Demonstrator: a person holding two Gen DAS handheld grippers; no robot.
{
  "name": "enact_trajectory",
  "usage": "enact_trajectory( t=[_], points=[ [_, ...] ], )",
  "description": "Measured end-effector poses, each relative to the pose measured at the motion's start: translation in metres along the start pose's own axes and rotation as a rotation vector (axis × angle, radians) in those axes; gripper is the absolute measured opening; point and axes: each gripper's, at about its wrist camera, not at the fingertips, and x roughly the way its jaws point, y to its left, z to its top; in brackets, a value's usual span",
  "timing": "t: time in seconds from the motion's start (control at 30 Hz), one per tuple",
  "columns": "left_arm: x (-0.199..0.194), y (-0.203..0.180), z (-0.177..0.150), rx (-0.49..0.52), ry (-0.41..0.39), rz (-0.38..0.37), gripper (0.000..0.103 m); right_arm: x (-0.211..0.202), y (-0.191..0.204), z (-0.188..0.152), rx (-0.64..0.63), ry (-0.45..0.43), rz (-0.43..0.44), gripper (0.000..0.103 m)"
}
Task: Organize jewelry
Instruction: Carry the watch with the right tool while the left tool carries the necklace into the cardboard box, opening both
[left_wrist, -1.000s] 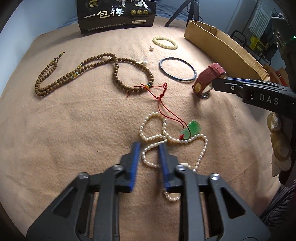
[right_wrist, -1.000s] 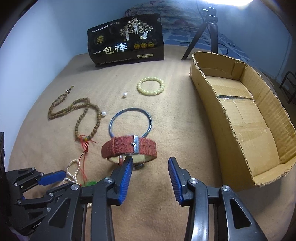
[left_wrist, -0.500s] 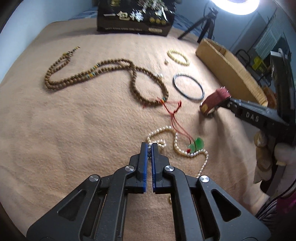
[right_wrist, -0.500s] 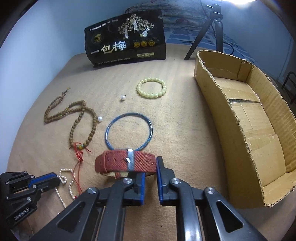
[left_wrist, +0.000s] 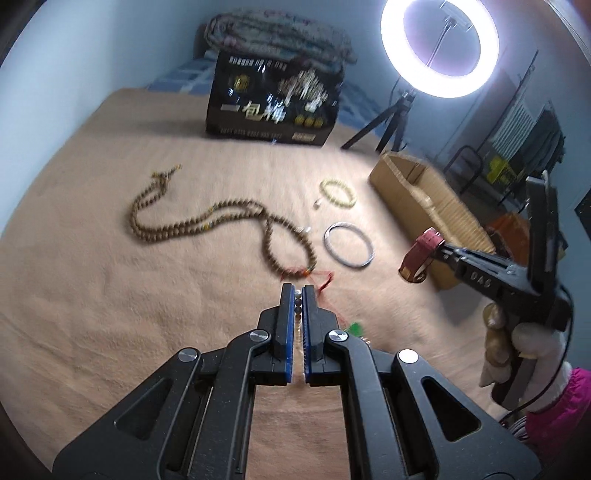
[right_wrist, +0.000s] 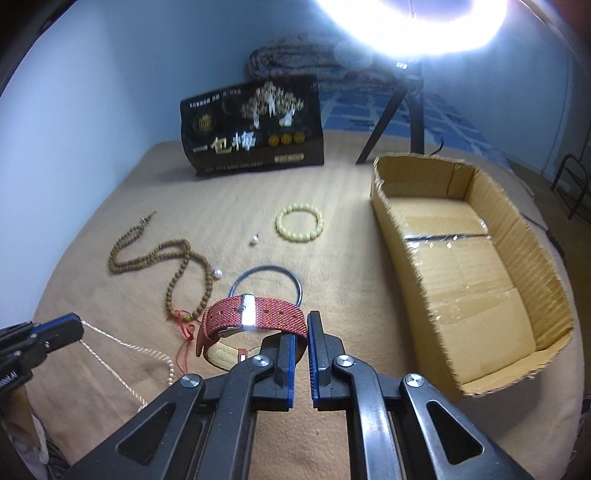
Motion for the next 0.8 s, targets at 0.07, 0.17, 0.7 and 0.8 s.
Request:
enact_trajectory(
  t=[0.07,0.17,0.7,0.8],
  points=[
    [-0.011,-0.003,0.006,0.0,-0.026,-0.011,0.001,-0.009,-0.002,0.002,0.004,-0.019,-0.007,0.003],
    [-0.025,-0.008,0.013,-0.01,-0.057,-0.038,0.001,-0.023,-0.009,0.004,0.012,-0.043,-0.017,0.003],
    [-0.061,-0.081,0.086,0.102,-0.19,-0.13,0.001,-0.079,-0.072,0.01,0.113,-0.128,-0.112,0.003],
    [-0.055,-0.098,0.101,0.117,-0.195,-0.151,0.001,-0.084,-0.087,0.009,0.136,-0.131,-0.127,0.003]
  ],
)
